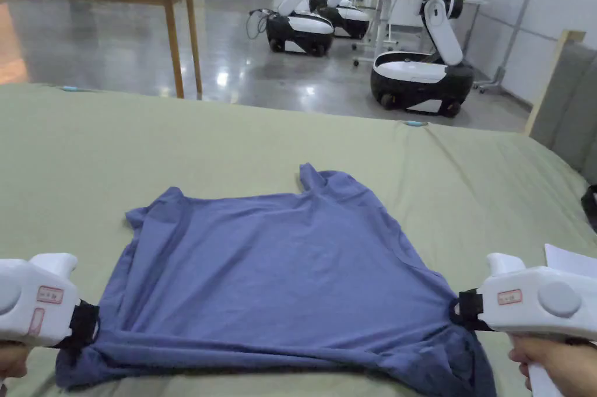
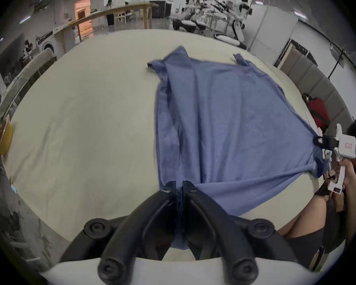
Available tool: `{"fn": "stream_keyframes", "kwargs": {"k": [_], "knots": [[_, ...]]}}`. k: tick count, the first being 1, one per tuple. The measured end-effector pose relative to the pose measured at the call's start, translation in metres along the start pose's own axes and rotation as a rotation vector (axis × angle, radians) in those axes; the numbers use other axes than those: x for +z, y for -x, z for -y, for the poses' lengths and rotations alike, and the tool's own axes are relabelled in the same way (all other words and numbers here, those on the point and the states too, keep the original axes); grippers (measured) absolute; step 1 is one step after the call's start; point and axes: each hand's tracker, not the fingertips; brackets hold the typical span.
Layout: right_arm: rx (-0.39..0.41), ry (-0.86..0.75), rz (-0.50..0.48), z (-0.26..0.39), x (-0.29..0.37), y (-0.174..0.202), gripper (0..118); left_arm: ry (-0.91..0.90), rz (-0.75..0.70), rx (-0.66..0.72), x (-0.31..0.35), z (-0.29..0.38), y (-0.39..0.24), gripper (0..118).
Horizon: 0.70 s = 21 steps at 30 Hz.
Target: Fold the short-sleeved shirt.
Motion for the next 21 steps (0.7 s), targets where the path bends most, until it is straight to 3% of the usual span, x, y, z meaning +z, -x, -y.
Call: {"fn": "stream_keyframes", "kwargs": {"k": [4,11,21], "knots": [[-0.006,-0.011,-0.035,-0.006,0.013,-0.005,1,-0.096,0.02,0.035,0.014,-0.008,0.013,4],[-0.025,-0.016,-0.068,-0.002,0.016,-0.01,1,-0.094,0.032,0.025,0.02,0.006,0.025,4],[-0.04,-0.054,-0.106,-0.031,0.032,0.013,1,-0.199,0.023,0.027,0.018,-0.027,0.026,4]]}}
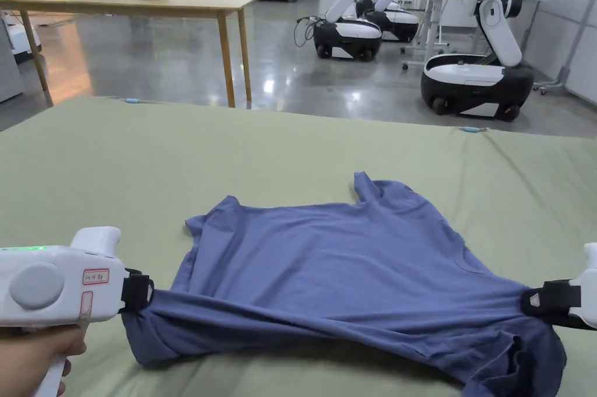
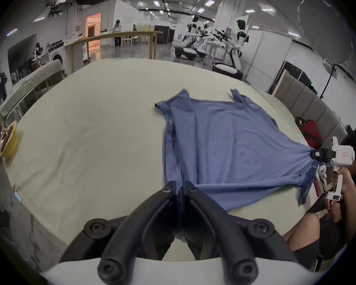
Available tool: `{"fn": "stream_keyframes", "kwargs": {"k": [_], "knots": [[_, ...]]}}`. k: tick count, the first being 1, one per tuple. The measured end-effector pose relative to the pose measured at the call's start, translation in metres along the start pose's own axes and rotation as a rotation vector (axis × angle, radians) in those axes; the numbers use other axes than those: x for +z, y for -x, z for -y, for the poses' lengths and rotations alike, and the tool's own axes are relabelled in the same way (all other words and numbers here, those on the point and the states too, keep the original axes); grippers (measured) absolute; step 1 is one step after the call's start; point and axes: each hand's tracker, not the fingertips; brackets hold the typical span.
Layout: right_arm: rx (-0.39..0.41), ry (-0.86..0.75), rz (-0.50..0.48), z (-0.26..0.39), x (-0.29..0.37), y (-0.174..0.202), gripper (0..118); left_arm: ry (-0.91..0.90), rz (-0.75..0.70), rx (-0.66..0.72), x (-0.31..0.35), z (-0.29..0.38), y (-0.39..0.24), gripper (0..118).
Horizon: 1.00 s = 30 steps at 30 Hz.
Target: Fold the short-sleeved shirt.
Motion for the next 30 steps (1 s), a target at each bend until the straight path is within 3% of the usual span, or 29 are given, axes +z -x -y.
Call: {"fn": "stream_keyframes", "kwargs": {"k": [17,26,27,28,30], "knots": [[0.061,0.005,0.047,-0.146,-0.115,0.063,1,0.03,-0.072,-0.026,-0.114,-0.113,0.029,4],[0.039,0.073,0.142,-0.155,-0.201,0.045,4,0.094,-0.086,-0.035,-0.164,-0.098,0.034,4],[0.039,0.067,0.144,-0.152,-0.202,0.043,17,0.09,-0.09,-0.036,-0.165,-0.097,0.034,12],[0.04,0.057,0.161,-0.151,-0.201,0.041,37,0.077,-0.102,-0.041,-0.163,-0.096,0.034,35],[0.049,0.023,0.157,-0.149,-0.186,0.039,81,0.061,-0.106,-0.043,-0.161,-0.099,0.041,117]]}}
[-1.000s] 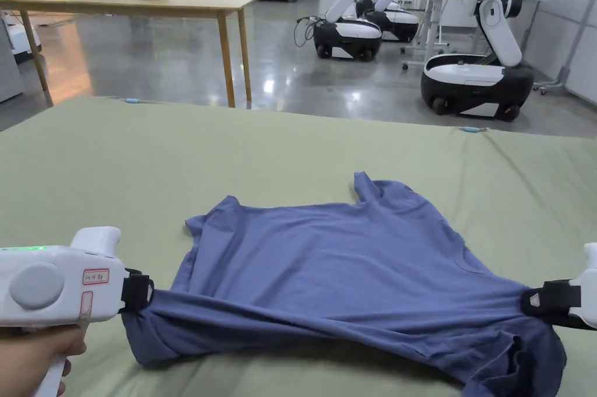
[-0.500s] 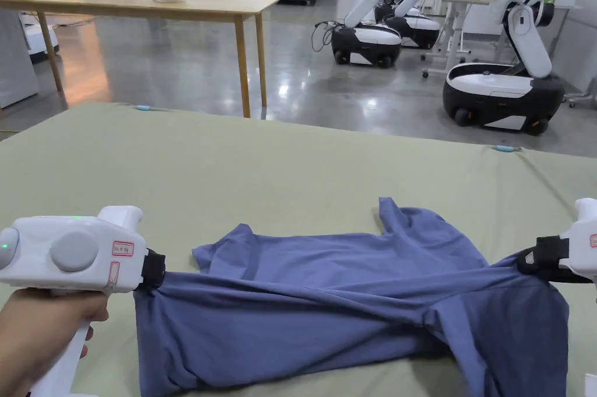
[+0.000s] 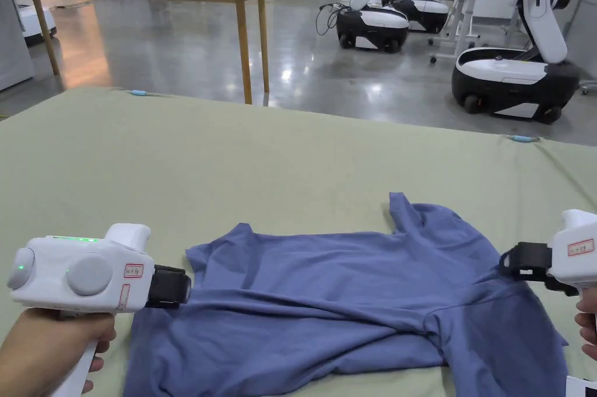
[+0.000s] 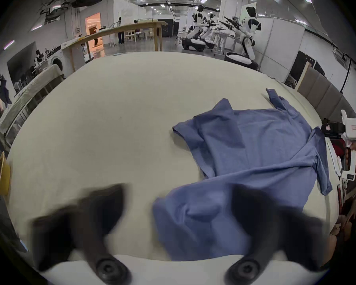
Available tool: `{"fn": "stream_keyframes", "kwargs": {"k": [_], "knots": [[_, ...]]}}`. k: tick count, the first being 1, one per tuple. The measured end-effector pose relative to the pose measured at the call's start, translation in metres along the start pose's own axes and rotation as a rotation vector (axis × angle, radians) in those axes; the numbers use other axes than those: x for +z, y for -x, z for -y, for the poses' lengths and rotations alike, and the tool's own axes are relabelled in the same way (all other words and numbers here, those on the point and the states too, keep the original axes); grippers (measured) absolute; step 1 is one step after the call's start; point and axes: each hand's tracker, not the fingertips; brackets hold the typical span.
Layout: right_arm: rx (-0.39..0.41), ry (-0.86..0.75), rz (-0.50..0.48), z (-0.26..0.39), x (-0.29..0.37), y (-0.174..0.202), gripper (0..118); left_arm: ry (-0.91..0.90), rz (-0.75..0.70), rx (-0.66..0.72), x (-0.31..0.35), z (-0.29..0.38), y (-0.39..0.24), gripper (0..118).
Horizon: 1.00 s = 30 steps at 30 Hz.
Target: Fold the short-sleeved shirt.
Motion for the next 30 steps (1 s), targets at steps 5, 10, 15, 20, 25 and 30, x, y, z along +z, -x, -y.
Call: {"fn": "stream_keyframes", "kwargs": {"k": [5,10,15,20,25,30], "knots": [[0.038,-0.234,-0.061,0.008,0.08,-0.007,89,-0.163,-0.012,0.095,0.054,0.01,-0.004,116],[0.177,-0.445,0.0,0.032,0.148,-0.001,89,-0.327,-0.049,0.157,0.11,0.025,-0.021,116],[0.213,-0.467,0.009,0.066,0.178,0.004,48,-0.338,-0.042,0.146,0.139,0.058,-0.053,77],[0.279,-0.385,0.031,0.104,0.172,0.007,2,-0.307,-0.1,0.082,0.131,0.098,-0.068,0],[0.295,-0.35,0.022,0.127,0.166,0.007,1,-0.207,-0.067,0.16,0.111,0.111,-0.055,0],[0.282,-0.327,0.017,0.132,0.159,0.007,1,-0.071,-0.049,0.258,0.089,0.123,-0.047,118]]}}
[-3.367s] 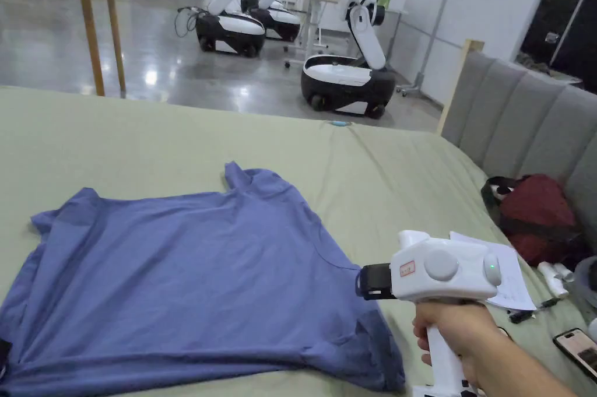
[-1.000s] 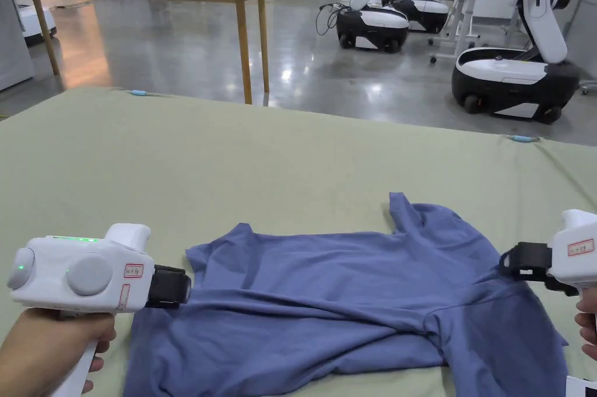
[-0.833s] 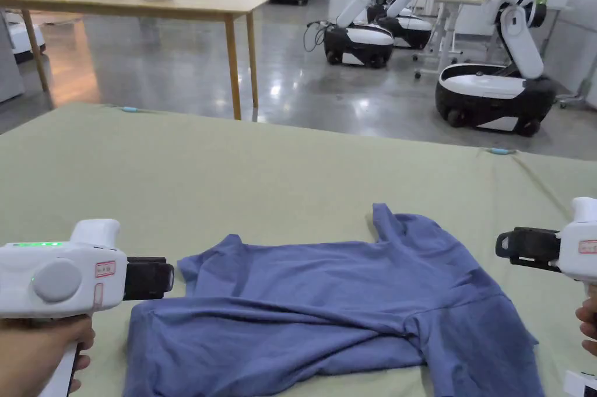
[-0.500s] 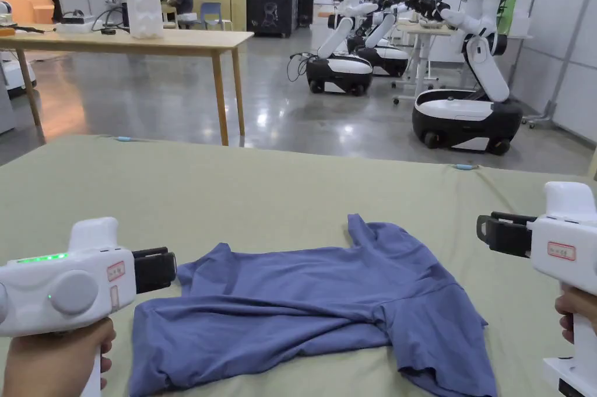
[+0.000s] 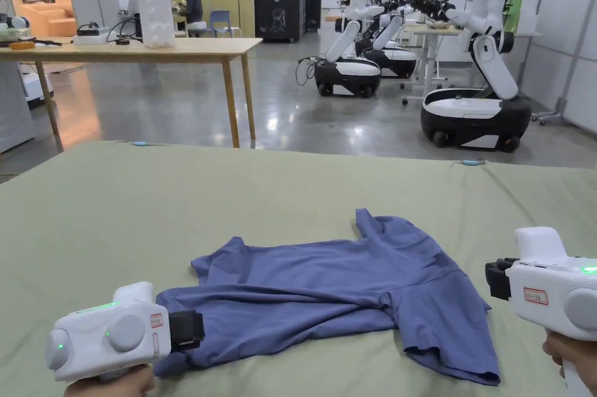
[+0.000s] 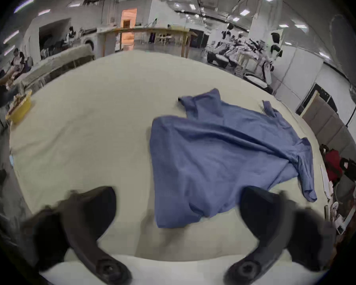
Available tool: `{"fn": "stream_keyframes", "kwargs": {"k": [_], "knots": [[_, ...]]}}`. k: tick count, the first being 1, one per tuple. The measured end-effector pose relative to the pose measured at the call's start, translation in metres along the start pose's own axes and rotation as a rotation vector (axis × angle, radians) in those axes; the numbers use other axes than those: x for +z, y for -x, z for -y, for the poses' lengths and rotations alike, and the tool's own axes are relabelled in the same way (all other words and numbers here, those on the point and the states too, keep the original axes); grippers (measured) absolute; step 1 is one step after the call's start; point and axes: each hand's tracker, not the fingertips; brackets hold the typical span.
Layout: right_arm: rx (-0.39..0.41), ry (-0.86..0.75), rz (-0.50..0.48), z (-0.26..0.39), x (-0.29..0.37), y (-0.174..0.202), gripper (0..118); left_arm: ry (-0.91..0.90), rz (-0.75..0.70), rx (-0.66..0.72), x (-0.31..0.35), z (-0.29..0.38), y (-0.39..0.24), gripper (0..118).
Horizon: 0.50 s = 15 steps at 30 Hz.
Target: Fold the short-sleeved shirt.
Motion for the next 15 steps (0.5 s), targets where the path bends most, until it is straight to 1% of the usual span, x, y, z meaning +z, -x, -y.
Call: {"fn": "stream_keyframes", "kwargs": {"k": [2,4,7,8,10,11,12,13,14,15], "knots": [[0.008,0.011,0.003,0.002,-0.004,0.0,1,-0.007,-0.002,-0.042,-0.006,0.004,-0.007,117],[0.013,0.025,0.012,0.005,-0.005,0.002,1,0.026,-0.022,-0.106,-0.017,0.005,-0.013,117],[-0.005,0.044,0.029,0.01,-0.01,-0.003,1,0.032,-0.026,-0.093,-0.03,0.006,-0.018,114],[-0.008,0.048,0.036,0.012,-0.012,-0.006,1,0.042,-0.025,-0.082,-0.036,0.006,-0.018,110],[-0.016,0.061,0.051,0.016,-0.017,-0.012,1,0.083,-0.019,-0.093,-0.046,0.007,-0.02,83],[-0.023,0.066,0.062,0.017,-0.022,-0.016,2,0.085,-0.063,-0.138,-0.047,0.01,-0.022,75],[-0.033,0.072,0.073,0.02,-0.027,-0.022,14,0.036,-0.046,-0.228,-0.043,0.011,-0.024,62],[-0.059,0.088,0.076,0.022,-0.032,-0.028,34,0.046,-0.027,-0.266,-0.044,0.012,-0.028,59],[-0.1,0.115,0.067,0.024,-0.039,-0.035,60,0.065,-0.033,-0.246,-0.043,0.008,-0.028,52],[-0.121,0.134,0.073,0.024,-0.049,-0.042,89,0.076,-0.022,-0.226,-0.042,0.002,-0.027,36]]}}
